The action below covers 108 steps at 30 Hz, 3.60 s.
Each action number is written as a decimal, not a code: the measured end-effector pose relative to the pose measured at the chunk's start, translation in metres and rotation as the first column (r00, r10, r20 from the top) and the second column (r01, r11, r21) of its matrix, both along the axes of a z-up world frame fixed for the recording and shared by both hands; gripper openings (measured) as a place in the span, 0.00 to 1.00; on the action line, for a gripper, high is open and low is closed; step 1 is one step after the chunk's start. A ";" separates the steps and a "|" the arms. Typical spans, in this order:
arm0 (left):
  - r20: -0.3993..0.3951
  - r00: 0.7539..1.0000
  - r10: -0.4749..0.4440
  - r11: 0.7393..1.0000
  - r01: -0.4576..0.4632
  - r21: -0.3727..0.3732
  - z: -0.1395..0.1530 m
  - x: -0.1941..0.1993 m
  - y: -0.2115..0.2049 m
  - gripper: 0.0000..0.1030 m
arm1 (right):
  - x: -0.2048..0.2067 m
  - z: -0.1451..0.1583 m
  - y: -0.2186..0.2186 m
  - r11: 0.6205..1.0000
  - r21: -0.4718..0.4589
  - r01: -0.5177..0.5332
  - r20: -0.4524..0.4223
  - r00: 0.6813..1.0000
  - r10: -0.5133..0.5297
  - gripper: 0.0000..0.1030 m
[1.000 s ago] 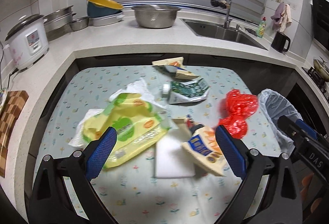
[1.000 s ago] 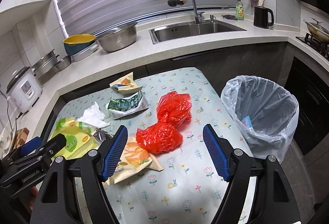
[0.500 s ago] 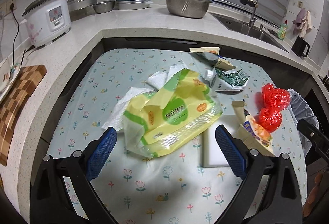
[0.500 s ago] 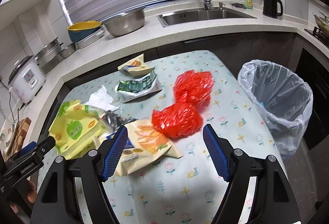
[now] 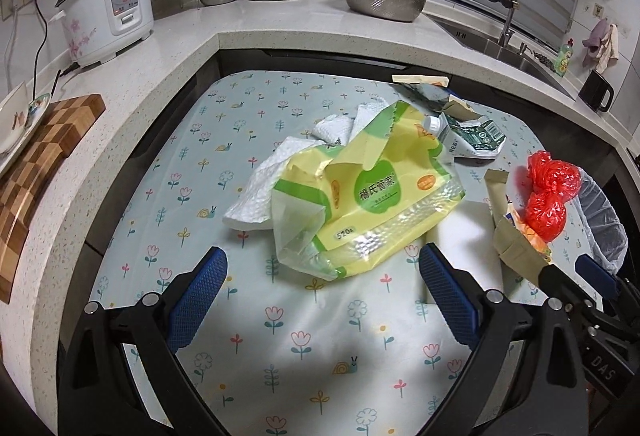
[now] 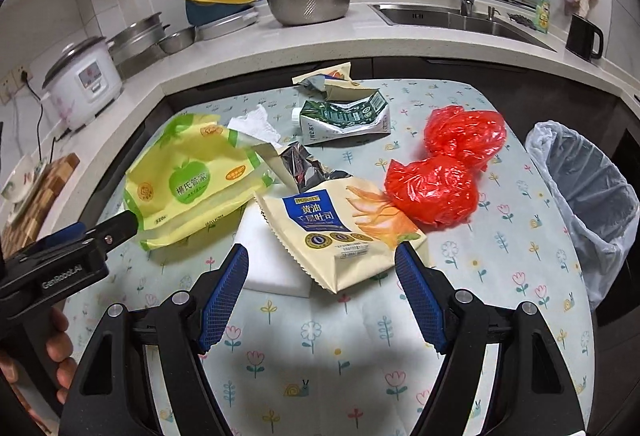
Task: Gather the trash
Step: 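Grasp the yellow-green tissue pack with the left tool while the right tool grasps the snack bag, then carry the tissue pack and snack bag over the trash bin with both tools, then open both tools to drop the tissue pack and snack bag into the bin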
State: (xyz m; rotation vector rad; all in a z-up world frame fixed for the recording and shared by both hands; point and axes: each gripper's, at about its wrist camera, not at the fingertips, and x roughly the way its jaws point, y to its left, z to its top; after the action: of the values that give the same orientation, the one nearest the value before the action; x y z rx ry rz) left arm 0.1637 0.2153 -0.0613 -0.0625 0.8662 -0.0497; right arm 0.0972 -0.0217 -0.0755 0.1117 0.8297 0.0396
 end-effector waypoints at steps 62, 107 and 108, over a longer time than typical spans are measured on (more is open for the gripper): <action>0.191 0.910 -0.368 0.916 0.390 -0.093 0.109 -0.017 -0.217 0.00 | -0.062 0.109 -0.164 0.976 0.124 0.177 0.242 0.949 -0.203 0.01; 0.133 0.805 -0.578 0.782 0.593 -0.194 0.063 0.043 -0.440 0.68 | -0.031 0.043 -0.352 0.881 0.152 0.449 0.134 0.873 -0.468 0.01; 0.130 0.807 -0.576 0.784 0.590 -0.193 0.064 0.044 -0.438 0.68 | -0.028 0.042 -0.352 0.882 0.151 0.446 0.132 0.875 -0.465 0.02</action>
State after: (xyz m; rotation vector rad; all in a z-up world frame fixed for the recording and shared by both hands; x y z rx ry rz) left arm 0.2072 -0.2228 0.0025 -0.0008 0.7852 -0.7374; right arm 0.0695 -0.3736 -0.0331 0.4084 0.6171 -0.3471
